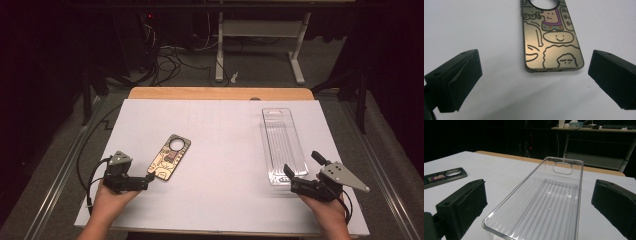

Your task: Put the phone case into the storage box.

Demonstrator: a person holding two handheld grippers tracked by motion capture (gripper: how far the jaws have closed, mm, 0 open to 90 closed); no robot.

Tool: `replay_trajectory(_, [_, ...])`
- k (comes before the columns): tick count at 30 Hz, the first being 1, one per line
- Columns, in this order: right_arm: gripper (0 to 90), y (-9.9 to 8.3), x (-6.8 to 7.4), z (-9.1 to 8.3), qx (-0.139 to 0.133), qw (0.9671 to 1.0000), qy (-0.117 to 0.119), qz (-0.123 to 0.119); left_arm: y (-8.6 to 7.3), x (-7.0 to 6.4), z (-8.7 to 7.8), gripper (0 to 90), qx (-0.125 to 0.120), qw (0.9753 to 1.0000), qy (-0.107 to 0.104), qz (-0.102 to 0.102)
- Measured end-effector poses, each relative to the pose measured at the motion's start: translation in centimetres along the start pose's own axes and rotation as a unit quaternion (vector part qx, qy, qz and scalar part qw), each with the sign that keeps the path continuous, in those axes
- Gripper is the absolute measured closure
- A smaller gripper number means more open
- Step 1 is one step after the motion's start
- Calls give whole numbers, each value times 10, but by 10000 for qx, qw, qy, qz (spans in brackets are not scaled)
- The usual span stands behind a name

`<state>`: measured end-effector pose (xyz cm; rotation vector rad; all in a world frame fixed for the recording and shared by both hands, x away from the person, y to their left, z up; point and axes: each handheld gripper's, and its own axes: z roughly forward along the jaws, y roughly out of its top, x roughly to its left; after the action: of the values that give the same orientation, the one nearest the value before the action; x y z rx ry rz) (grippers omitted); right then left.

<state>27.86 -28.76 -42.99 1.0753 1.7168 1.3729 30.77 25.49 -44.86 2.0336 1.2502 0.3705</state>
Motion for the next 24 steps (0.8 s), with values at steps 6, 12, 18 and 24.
replay_trajectory(6, [5,0,-1,0,-3,10000,10,-21,1,-3,0,3,-11,10000,-10,-13])
replay_trajectory(12, [5,1,-1,-1,-31,10000,27,1,2,-5,4,3,187,9998,-37,31])
replay_trajectory(18, [5,0,-2,0,-17,10000,47,5,7,-9,8,3,332,9993,-144,11])
replay_trajectory(24, [5,-1,-2,1,-7,10000,80,19,16,-12,13,2,670,9977,-45,28])
